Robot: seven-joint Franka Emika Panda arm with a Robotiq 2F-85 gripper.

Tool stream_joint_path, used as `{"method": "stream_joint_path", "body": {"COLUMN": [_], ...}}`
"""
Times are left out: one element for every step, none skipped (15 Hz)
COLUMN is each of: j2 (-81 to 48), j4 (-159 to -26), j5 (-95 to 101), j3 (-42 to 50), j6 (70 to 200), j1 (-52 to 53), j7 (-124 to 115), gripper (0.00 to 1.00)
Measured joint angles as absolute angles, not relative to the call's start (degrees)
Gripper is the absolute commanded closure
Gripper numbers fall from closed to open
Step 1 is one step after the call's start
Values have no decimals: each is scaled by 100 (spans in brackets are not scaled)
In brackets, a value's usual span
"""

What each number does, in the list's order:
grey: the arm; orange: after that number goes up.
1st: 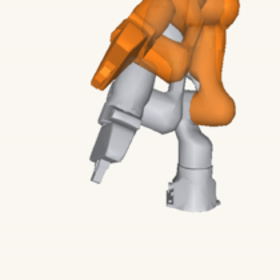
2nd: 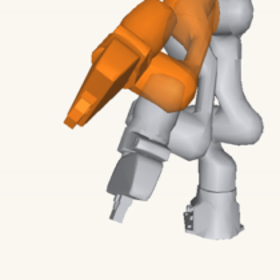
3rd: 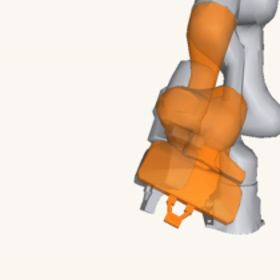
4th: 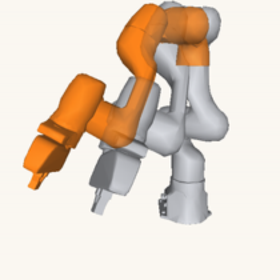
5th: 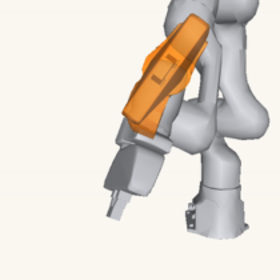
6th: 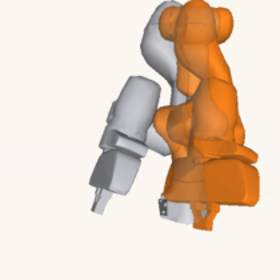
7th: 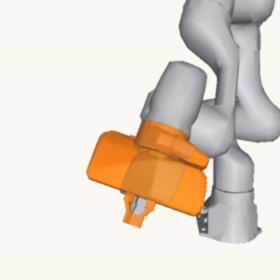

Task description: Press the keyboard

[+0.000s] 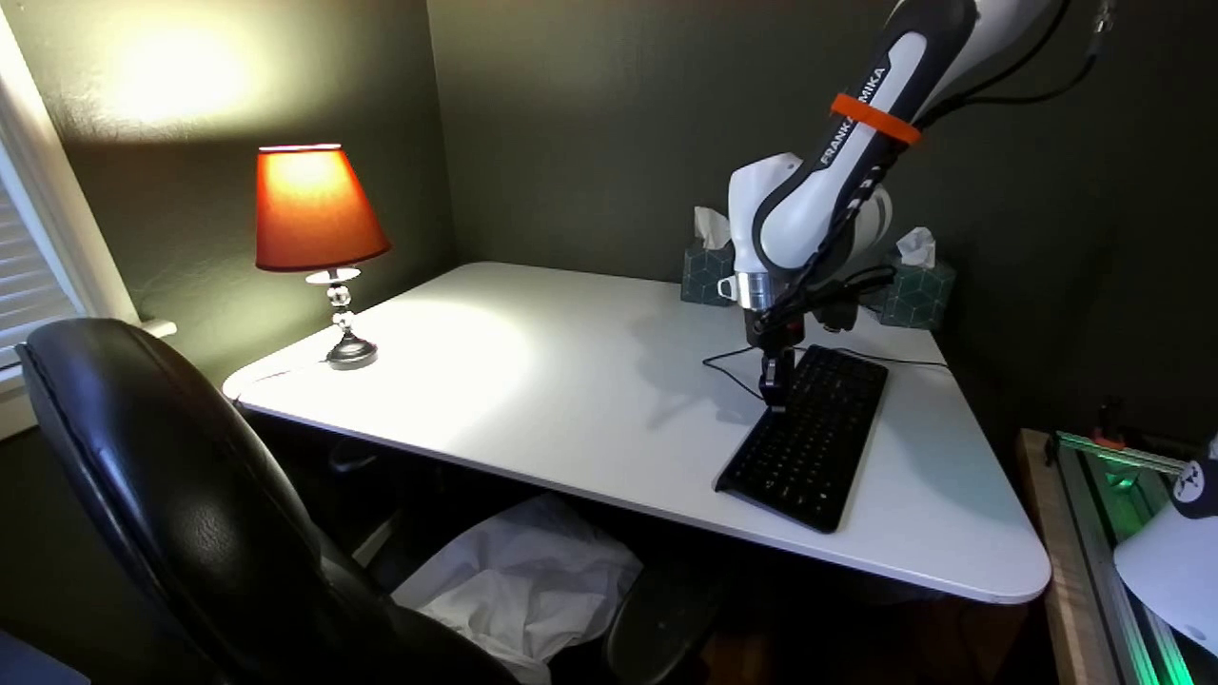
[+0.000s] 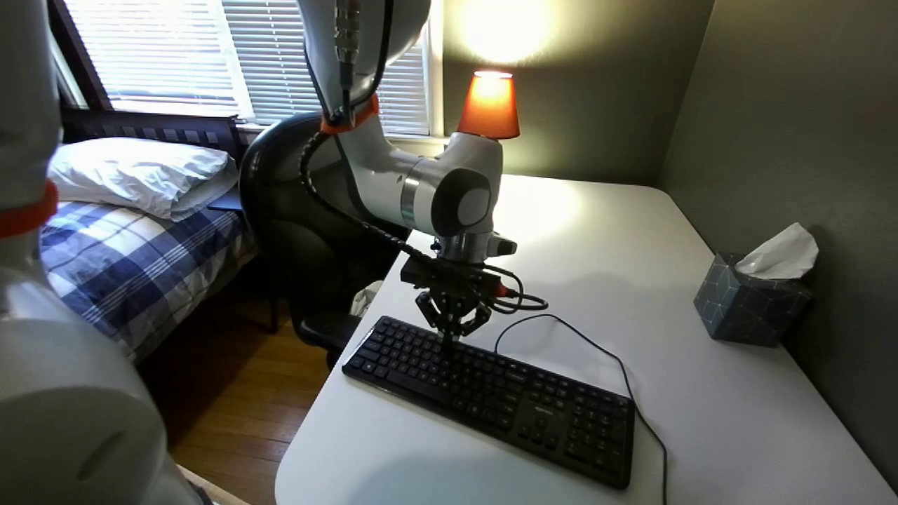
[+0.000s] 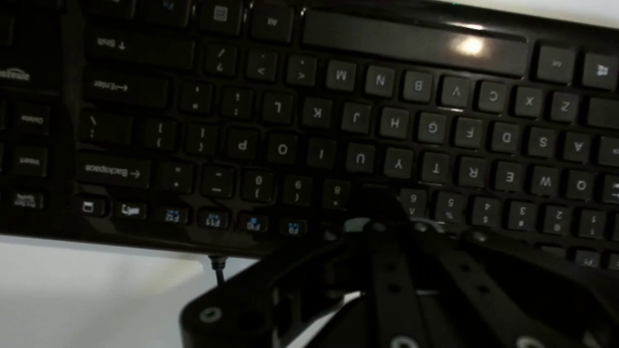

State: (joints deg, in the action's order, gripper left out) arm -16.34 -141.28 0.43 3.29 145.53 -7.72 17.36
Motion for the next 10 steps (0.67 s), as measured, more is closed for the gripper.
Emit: {"method": "stream_joint_path", "body": {"j2": [-1638, -1643, -1650, -1659, -1670, -1681, -1694, -1708, -1716, -1726], "j4": [-14123, -14115, -14101, -14085, -14073, -14061, -14049, -14035, -14014, -13993], "j5": [43, 43, 43, 43, 43, 43, 43, 43, 43, 43], "j3": [329, 329, 329, 329, 329, 329, 329, 328, 327, 326], "j6": [14546, 14534, 14512, 14486, 14470, 14458, 14450, 14438, 14408, 14380], "j1": [-773, -774, -774, -774, -774, -775, -775, -775, -776, -777], "j7": [1736, 1735, 1735, 1733, 1732, 1732, 1731, 1731, 1728, 1727], "gripper": [100, 100, 100, 100, 100, 100, 100, 100, 100, 100]}}
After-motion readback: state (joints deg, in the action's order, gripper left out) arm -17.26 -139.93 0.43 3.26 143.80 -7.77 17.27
